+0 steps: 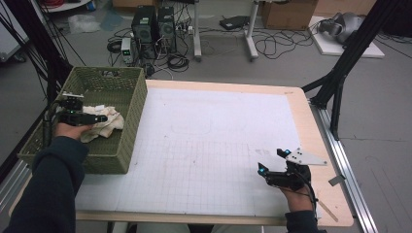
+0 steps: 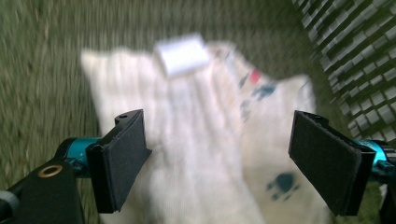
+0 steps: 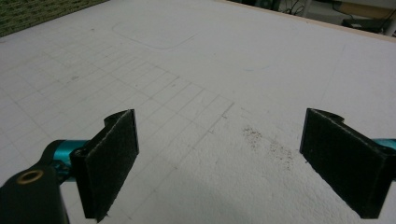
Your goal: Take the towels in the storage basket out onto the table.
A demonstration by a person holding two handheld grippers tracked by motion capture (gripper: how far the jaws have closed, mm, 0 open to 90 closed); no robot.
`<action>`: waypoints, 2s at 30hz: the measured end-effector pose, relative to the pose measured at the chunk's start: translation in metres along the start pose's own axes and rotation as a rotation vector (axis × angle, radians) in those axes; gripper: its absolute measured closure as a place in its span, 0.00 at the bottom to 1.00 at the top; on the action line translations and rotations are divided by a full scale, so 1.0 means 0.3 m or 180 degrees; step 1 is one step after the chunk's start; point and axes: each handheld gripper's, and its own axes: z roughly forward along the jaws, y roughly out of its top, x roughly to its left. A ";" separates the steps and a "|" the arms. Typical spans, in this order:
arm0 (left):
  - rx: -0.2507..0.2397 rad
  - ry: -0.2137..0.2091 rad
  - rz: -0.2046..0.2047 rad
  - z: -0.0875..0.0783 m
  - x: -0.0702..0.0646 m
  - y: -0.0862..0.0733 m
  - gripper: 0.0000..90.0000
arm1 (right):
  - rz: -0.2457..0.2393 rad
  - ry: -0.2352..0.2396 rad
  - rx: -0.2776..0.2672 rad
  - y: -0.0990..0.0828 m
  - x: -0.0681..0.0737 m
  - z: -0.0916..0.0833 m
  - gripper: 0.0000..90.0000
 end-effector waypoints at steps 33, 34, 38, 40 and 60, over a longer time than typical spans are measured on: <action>-0.0021 -0.0013 -0.0060 -0.053 0.003 0.009 0.80 | 0.0041 -0.0050 -0.0037 0.003 -0.010 -0.017 0.12; -0.0021 -0.0013 -0.0060 -0.053 0.003 0.009 0.80 | 0.0048 -0.0049 -0.0041 0.003 -0.010 -0.018 0.12; -0.0250 -0.0056 0.0004 -0.079 -0.007 0.017 0.80 | 0.0058 -0.0054 -0.0035 0.002 -0.011 -0.018 0.12; -0.0397 -0.0092 -0.0001 -0.097 -0.008 0.022 0.80 | 0.0045 -0.0044 -0.0039 0.003 -0.010 -0.015 0.12; -0.1488 -0.0615 0.0312 -0.265 -0.120 0.031 0.80 | 0.0005 -0.0014 -0.0042 0.013 0.001 -0.001 0.12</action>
